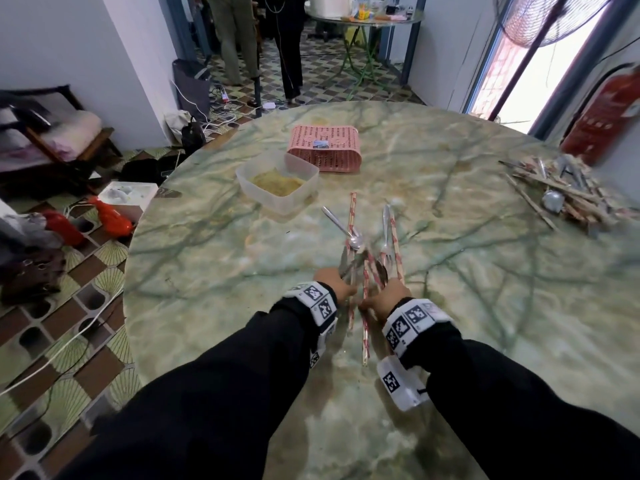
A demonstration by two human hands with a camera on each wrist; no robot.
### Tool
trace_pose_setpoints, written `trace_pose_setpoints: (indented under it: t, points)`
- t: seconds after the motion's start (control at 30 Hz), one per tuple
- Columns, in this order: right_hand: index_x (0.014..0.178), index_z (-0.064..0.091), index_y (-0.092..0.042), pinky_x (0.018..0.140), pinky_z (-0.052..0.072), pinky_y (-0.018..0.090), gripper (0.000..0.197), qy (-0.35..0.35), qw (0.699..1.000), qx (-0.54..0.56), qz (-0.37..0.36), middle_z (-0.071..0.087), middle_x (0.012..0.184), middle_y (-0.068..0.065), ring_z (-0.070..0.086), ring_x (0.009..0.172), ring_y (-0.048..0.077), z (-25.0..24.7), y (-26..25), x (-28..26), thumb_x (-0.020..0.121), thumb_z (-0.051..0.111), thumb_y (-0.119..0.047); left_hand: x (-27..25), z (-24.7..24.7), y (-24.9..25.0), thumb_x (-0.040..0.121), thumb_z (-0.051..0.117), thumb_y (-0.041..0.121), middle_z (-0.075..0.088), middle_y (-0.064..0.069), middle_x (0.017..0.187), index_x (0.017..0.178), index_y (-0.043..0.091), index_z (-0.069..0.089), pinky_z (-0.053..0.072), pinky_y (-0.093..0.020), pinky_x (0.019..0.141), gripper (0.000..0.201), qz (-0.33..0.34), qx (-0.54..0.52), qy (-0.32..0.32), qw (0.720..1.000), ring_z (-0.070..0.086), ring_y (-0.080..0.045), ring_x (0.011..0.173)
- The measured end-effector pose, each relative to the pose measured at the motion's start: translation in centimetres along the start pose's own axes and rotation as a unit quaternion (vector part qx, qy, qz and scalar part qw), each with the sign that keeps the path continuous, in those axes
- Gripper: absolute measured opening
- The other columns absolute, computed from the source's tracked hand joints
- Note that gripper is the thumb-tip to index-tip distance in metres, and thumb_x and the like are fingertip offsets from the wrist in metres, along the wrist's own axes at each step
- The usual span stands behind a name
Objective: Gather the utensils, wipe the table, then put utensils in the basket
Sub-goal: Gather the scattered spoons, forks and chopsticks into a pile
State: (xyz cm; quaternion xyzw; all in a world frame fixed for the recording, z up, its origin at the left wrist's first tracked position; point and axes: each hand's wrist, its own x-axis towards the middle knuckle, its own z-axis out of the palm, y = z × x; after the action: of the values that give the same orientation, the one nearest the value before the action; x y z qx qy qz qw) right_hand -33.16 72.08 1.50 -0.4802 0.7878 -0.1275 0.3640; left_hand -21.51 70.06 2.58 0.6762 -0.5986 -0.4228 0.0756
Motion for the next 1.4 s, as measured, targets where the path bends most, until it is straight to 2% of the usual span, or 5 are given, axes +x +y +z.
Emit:
trace_pose_setpoints:
  t: [0.17, 0.57, 0.9, 1.17, 1.4]
  points:
    - [0.112, 0.055, 0.0, 0.085, 0.047, 0.029, 0.033, 0.034, 0.993, -0.105, -0.027, 0.06, 0.118, 0.015, 0.058, 0.11, 0.028, 0.4, -0.5, 0.1, 0.085, 0.065, -0.016, 1.0, 1.8, -0.5, 0.085, 0.062, 0.018, 0.069, -0.018, 0.097, 0.09, -0.001, 0.065, 0.052, -0.035, 0.075, 0.02, -0.006, 0.035, 0.05, 0.998, 0.066, -0.033, 0.089]
    - [0.104, 0.062, -0.004, 0.071, 0.045, 0.024, 0.029, 0.015, 0.998, -0.057, -0.035, 0.063, 0.098, 0.015, 0.06, 0.087, 0.026, 0.0, 0.3, -0.1, 0.08, 0.066, -0.018, 0.3, 0.2, -1.5, 0.08, 0.067, 0.023, 0.066, -0.016, 0.104, 0.103, 0.0, 0.063, 0.049, -0.029, 0.076, 0.032, -0.025, 0.092, 0.019, 0.995, 0.064, -0.03, 0.099]
    - [0.059, 0.05, -0.003, 0.031, 0.027, 0.011, 0.023, -0.037, 0.974, 0.219, 0.039, 0.05, 0.037, 0.005, 0.036, 0.022, 0.01, -2.5, 2.2, -0.2, 0.081, 0.052, 0.002, -1.9, -3.7, -0.6, 0.088, 0.057, 0.022, 0.046, -0.003, 0.057, 0.062, 0.011, 0.045, 0.024, -0.009, 0.03, 0.031, -0.037, -0.08, -0.036, 0.995, 0.036, -0.004, 0.022]
    - [0.063, 0.051, -0.005, 0.034, 0.027, 0.014, 0.029, -0.034, 0.953, 0.302, 0.006, 0.049, 0.032, 0.001, 0.034, 0.021, 0.008, -5.0, 1.8, 0.5, 0.092, 0.047, -0.008, -2.6, -5.9, 0.1, 0.087, 0.063, 0.02, 0.058, 0.005, 0.042, 0.071, 0.011, 0.055, 0.034, -0.015, 0.037, 0.02, 0.082, -0.076, -0.154, 0.982, 0.047, -0.005, 0.033]
    - [0.067, 0.044, -0.01, 0.034, 0.04, 0.018, 0.028, -0.002, 0.947, 0.317, -0.047, 0.048, 0.035, 0.002, 0.046, 0.029, 0.013, -6.4, 2.0, 2.0, 0.095, 0.044, -0.006, -0.8, -5.1, 0.5, 0.094, 0.05, 0.009, 0.059, 0.002, 0.05, 0.083, 0.011, 0.05, 0.04, -0.015, 0.039, 0.011, 0.157, -0.186, -0.062, 0.968, 0.051, -0.001, 0.035]
